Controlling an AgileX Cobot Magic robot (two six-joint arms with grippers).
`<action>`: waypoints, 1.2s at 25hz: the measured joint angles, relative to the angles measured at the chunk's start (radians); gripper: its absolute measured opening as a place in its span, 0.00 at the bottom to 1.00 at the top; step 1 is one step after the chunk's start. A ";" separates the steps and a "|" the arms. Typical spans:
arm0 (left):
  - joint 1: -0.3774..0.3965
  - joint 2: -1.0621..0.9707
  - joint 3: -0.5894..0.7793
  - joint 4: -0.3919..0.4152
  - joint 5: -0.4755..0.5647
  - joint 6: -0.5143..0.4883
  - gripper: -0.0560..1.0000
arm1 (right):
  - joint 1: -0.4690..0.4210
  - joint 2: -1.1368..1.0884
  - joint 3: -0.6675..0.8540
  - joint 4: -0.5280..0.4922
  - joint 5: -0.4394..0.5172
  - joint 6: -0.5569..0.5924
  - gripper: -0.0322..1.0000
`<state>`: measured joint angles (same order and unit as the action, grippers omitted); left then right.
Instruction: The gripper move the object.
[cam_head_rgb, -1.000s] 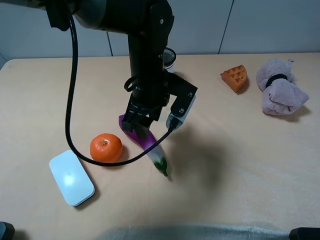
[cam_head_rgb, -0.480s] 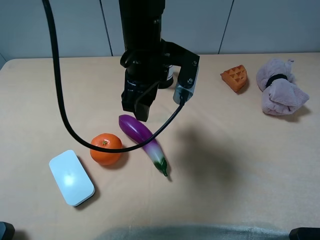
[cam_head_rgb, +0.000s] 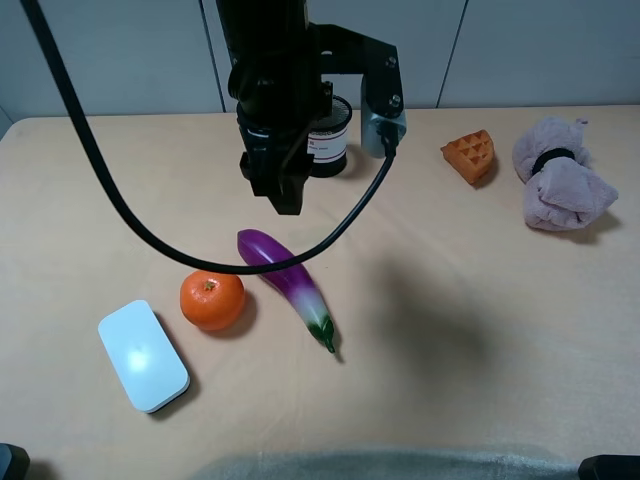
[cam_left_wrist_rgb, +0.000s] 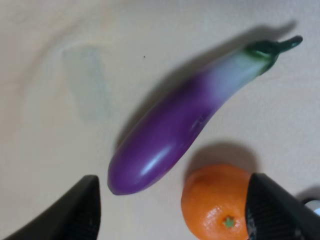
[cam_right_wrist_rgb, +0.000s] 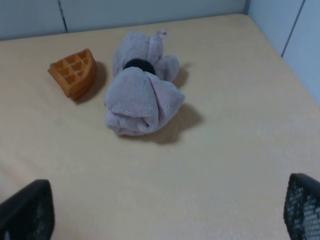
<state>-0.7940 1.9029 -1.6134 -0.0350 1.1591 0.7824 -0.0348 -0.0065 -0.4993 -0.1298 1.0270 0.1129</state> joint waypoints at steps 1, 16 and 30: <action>0.000 -0.011 0.000 0.000 0.000 -0.017 0.63 | 0.000 0.000 0.000 0.000 0.000 0.000 0.70; 0.000 -0.220 0.106 0.022 0.001 -0.295 0.63 | 0.000 0.000 0.000 0.000 0.000 0.000 0.70; 0.000 -0.543 0.335 0.068 0.003 -0.564 0.63 | 0.000 0.000 0.000 0.000 0.000 0.000 0.70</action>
<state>-0.7940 1.3596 -1.2784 0.0328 1.1620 0.2184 -0.0348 -0.0065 -0.4993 -0.1298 1.0270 0.1129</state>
